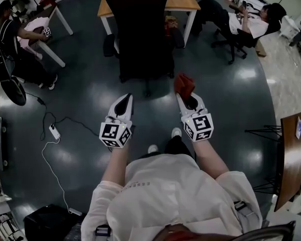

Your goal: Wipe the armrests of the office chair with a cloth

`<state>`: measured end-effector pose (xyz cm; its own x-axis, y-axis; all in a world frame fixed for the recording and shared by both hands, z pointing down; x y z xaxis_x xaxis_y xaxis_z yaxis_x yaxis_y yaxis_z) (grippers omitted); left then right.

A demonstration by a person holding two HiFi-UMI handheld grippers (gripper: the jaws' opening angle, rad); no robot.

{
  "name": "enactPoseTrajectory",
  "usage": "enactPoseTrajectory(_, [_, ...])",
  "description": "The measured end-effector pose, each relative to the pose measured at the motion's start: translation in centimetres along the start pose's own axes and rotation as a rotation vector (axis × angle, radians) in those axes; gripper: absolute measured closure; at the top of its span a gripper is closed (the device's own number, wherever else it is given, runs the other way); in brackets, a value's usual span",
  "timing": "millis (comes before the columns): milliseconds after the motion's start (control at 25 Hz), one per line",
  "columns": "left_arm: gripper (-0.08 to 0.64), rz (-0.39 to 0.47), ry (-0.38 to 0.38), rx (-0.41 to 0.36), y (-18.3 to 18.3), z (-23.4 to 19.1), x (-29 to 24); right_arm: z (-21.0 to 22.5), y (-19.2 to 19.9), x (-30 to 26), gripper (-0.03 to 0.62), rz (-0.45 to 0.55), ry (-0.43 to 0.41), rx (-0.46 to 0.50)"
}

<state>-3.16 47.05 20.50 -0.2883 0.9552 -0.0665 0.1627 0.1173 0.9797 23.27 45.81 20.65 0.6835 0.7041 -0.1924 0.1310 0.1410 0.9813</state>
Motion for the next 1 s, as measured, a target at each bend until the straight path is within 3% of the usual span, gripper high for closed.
enactPoseTrajectory(160, [0.543, 0.011, 0.022, -0.010, 0.0, -0.5, 2.1, -2.3, 0.0, 0.8, 0.545, 0.011, 0.037, 0.021])
enactPoseTrajectory(400, [0.543, 0.058, 0.022, -0.038, -1.1, -0.2, 2.9, -3.5, 0.0, 0.9, 0.546, -0.004, 0.008, 0.031])
enactPoseTrajectory(1000, [0.543, 0.065, 0.045, -0.041, -0.7, -0.4, 3.8, -5.3, 0.3, 0.2, 0.546, -0.012, -0.025, 0.036])
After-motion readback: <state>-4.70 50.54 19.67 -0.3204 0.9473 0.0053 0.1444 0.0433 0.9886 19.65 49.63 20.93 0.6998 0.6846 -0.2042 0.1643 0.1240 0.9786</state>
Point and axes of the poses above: the fingertips, and each gripper's own axes: x backward along the fingers, z to its right, y out of its underside, the point moved 8 cm from there along x, backward along the fingers, and after that the axes turned 13 degrees about -y, right-handed, at the moved point
